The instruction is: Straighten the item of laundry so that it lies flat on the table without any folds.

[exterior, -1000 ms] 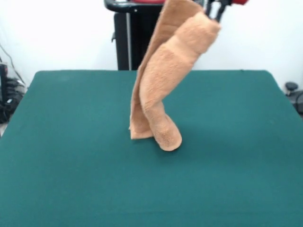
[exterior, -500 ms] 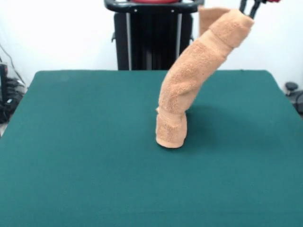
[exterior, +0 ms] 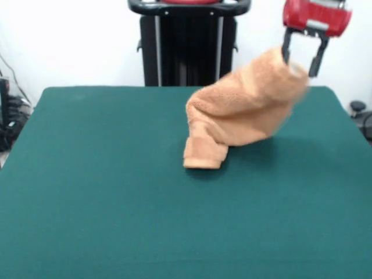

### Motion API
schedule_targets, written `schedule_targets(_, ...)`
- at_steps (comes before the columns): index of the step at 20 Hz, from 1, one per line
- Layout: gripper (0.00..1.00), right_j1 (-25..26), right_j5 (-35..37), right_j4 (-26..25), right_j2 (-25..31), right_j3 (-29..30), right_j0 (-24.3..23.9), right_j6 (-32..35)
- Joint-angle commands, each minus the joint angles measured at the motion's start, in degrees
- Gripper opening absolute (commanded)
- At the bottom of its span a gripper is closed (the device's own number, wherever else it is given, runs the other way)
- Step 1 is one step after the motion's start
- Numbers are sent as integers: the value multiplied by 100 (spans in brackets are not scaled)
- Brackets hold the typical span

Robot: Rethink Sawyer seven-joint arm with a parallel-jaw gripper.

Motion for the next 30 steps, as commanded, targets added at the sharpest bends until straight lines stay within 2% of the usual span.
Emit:
schedule_targets(1,100,1195,-2083,463,-705,-114,366,1450)
schedule_targets(5,100,1305,-2172,934,-881,-181,533,1260)
schedule_targets(11,100,1659,-1956,2158,-1284,-451,1098,1256)
schedule_targets(14,100,1724,-1758,2424,-1378,-546,1201,1074)
schedule_targets(20,100,1494,-1366,2420,-1183,-632,984,571)
schedule_targets(30,100,1406,-1414,2234,-871,-539,650,404)
